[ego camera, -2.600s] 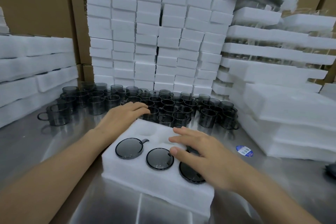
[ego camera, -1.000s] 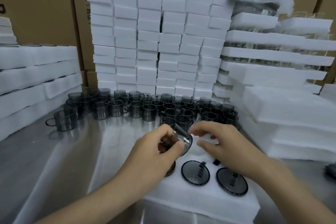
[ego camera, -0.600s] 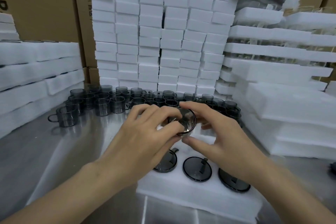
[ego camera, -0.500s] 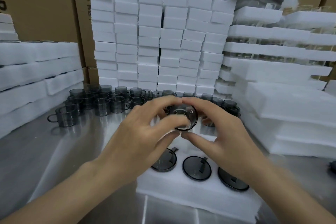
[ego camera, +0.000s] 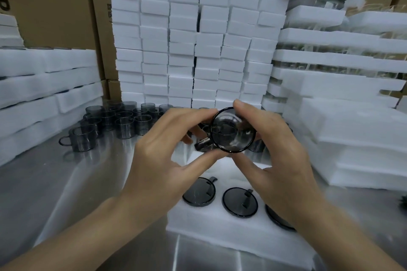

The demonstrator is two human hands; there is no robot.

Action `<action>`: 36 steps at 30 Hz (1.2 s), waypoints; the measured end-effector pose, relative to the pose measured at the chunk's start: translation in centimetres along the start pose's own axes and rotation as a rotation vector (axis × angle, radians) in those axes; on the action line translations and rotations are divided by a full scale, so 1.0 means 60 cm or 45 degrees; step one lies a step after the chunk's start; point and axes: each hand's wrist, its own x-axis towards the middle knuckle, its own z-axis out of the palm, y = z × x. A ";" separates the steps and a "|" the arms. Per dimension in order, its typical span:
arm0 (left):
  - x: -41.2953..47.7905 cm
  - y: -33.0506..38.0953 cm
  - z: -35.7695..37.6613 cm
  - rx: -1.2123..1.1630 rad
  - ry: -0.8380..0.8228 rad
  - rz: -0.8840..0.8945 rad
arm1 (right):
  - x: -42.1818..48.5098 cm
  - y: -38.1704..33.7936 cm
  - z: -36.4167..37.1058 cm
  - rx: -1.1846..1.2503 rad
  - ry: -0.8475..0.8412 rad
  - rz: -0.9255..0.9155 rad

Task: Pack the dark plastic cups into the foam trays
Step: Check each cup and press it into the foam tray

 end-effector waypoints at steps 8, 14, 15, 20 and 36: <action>0.001 0.006 0.005 -0.466 -0.071 -0.418 | 0.011 -0.012 -0.012 0.522 -0.182 0.555; 0.002 -0.002 0.007 -0.549 -0.123 -0.541 | 0.021 -0.012 -0.018 0.707 -0.203 0.826; 0.000 -0.003 0.008 -0.539 -0.150 -0.541 | 0.020 -0.012 -0.017 0.694 -0.230 0.850; -0.004 -0.008 0.010 -0.487 -0.196 -0.571 | 0.017 -0.012 -0.010 0.646 -0.229 0.887; 0.004 -0.024 0.017 -0.829 -0.157 -1.111 | 0.002 -0.017 0.005 0.423 -0.099 0.617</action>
